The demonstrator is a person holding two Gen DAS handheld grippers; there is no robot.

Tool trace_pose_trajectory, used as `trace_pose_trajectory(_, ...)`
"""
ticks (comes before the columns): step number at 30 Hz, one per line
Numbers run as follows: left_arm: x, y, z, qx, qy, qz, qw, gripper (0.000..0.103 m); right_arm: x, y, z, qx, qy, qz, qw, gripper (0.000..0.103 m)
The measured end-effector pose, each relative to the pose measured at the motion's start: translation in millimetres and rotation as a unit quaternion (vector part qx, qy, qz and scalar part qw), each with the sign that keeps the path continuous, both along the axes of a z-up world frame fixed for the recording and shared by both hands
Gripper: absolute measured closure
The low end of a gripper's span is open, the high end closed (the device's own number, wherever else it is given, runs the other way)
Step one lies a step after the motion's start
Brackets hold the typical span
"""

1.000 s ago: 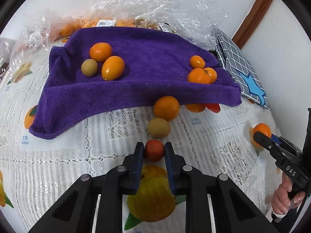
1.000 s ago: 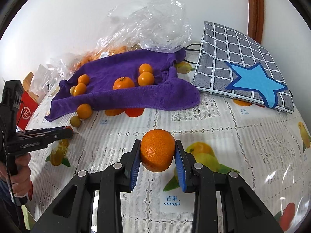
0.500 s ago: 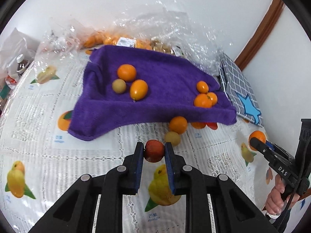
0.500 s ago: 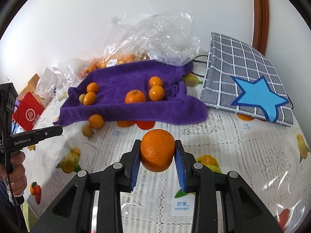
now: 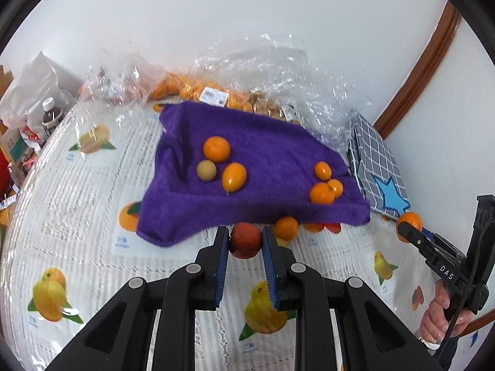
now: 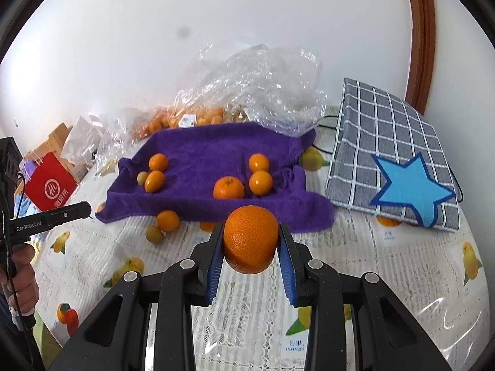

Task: Organize fruits
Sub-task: 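Carry the cherry tomato and the orange onto the purple towel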

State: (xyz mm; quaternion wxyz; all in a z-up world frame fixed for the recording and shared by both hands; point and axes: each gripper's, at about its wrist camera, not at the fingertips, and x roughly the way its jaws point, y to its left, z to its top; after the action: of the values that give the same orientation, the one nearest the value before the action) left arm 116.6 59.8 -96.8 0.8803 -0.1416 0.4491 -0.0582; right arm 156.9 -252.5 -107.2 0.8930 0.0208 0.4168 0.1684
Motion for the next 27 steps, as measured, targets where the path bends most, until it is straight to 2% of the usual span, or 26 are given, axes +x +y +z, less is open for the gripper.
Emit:
trace_pose_trajectory(6, 12, 7, 10, -0.002, -0.011, 0.006, 0.9999, 0.082, 15, 5, 8, 0.000, -0.008, 0.004, 1.000, 0.070)
trace_pose_trajectory(14, 39, 14, 12, -0.004, -0.013, 0.003, 0.9999, 0.082, 43, 15, 4, -0.002, -0.006, 0.005, 1.000, 0.070)
trace_pose_trajectory(27, 92, 9, -4, -0.005, 0.001, -0.012, 0.9999, 0.082, 112, 27, -32, -0.045, 0.019, 0.001, 0.999, 0.070)
